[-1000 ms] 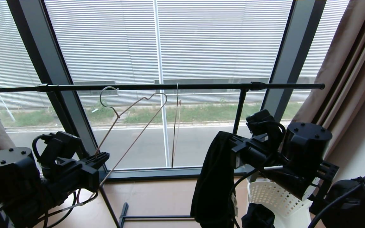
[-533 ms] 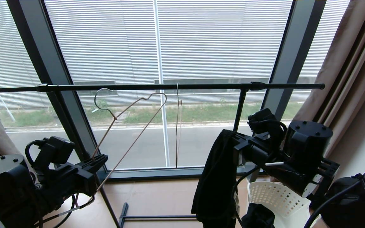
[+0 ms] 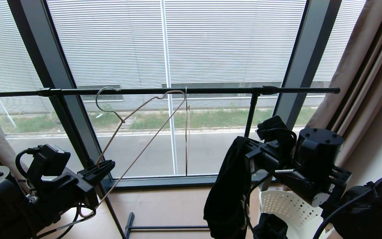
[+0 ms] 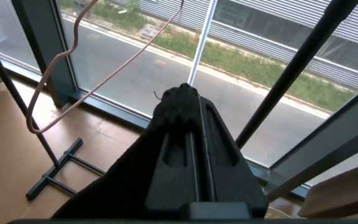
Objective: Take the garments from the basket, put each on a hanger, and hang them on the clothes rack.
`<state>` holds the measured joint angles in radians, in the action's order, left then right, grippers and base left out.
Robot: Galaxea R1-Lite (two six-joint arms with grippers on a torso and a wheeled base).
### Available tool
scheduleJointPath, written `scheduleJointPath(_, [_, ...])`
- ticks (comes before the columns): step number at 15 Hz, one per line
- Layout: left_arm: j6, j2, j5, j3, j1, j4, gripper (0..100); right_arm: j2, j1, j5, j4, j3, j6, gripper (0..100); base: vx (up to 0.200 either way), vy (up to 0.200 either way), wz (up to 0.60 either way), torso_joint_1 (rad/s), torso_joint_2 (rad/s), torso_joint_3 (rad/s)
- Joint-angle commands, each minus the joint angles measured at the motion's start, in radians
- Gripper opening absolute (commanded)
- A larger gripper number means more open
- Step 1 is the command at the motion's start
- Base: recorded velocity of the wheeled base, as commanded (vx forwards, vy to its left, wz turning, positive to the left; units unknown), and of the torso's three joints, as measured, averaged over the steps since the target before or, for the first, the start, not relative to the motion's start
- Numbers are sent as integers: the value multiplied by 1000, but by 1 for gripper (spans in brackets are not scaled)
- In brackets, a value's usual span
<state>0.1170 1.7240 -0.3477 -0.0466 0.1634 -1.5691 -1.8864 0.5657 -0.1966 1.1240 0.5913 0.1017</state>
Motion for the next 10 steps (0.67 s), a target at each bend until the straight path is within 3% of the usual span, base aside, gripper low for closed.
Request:
scheduleJointPath(1, [1, 3, -11, 17, 2, -2, 0, -13, 0, -7, 0, -1, 6, 0, 0, 0, 0, 0, 0, 0])
scheduleJointPath(7, [10, 8, -62, 47, 68, -2, 0, -14, -15, -107, 0, 9, 81, 0, 0, 0, 0, 0, 0, 0])
scheduleJointPath(10, [73, 66, -62, 47, 104, -2, 0, -14, -55, -164, 3, 13, 142, 0, 0, 0, 0, 0, 0, 0])
